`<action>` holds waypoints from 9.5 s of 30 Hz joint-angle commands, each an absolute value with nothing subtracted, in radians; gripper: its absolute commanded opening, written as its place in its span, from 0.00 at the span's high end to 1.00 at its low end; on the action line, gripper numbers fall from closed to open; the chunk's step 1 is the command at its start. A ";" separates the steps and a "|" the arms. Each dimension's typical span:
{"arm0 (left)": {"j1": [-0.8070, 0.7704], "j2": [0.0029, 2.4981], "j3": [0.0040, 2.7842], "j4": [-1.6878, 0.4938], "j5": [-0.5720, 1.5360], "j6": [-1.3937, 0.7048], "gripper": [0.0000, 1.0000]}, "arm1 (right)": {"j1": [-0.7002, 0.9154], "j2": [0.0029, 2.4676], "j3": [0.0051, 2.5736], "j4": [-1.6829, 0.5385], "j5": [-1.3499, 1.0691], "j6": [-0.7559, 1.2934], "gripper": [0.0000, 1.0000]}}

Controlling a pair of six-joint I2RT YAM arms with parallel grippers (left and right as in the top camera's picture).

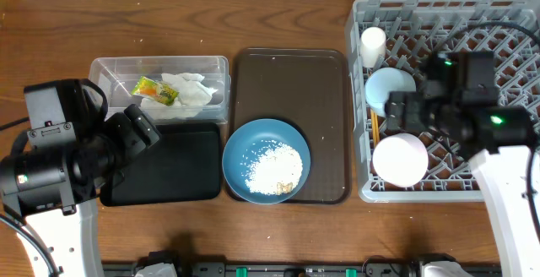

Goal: Sort waste into correct bins and load items into the dishwasher rack
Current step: 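Withdraw the right gripper up and park it over the rack, then move the left gripper to the blue plate's rim, then grasp the blue plate rim with the left gripper and lift, then carry the plate left and tip the rice onto the black tray, then return the emptied blue plate to the brown tray and release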

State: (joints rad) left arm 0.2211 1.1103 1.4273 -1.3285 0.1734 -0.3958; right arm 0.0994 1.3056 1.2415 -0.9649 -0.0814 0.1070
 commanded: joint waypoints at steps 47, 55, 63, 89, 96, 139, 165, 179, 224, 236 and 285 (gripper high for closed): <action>-0.576 1.391 1.082 -0.791 0.320 -0.500 0.66 | 0.151 1.374 1.255 -0.961 -0.060 0.123 0.01; -0.747 1.581 1.083 -0.569 0.262 -0.504 0.53 | 0.151 1.374 1.255 -0.961 -0.060 0.123 0.01; -0.799 1.634 1.083 -0.523 0.084 -0.503 0.58 | 0.151 1.374 1.255 -0.961 -0.060 0.123 0.01; -0.875 1.784 1.083 -0.469 -0.019 -0.538 0.72 | 0.151 1.374 1.255 -0.961 -0.060 0.123 0.01; -0.875 1.782 1.085 -0.469 -0.009 -0.547 0.76 | 0.151 1.374 1.255 -0.961 -0.060 0.123 0.01; -0.971 1.668 1.243 -0.698 -0.013 -0.570 0.94 | 0.151 1.374 1.255 -0.961 -0.060 0.123 0.01; -0.925 1.623 1.380 -0.966 -0.278 -0.579 0.94 | 0.151 1.374 1.255 -0.961 -0.060 0.123 0.01; -0.540 1.356 1.379 -1.048 0.128 -0.492 0.94 | 0.151 1.374 1.255 -0.961 -0.060 0.123 0.01; 0.541 1.308 1.208 -1.222 1.317 0.158 0.94 | 0.151 1.374 1.255 -0.961 -0.060 0.123 0.01; 0.697 1.308 1.107 -1.222 1.507 0.229 0.94 | 0.151 1.374 1.255 -0.961 -0.060 0.123 0.01; 0.517 1.220 1.210 -1.182 1.295 0.050 0.94 | 0.151 1.374 1.255 -0.961 -0.060 0.123 0.01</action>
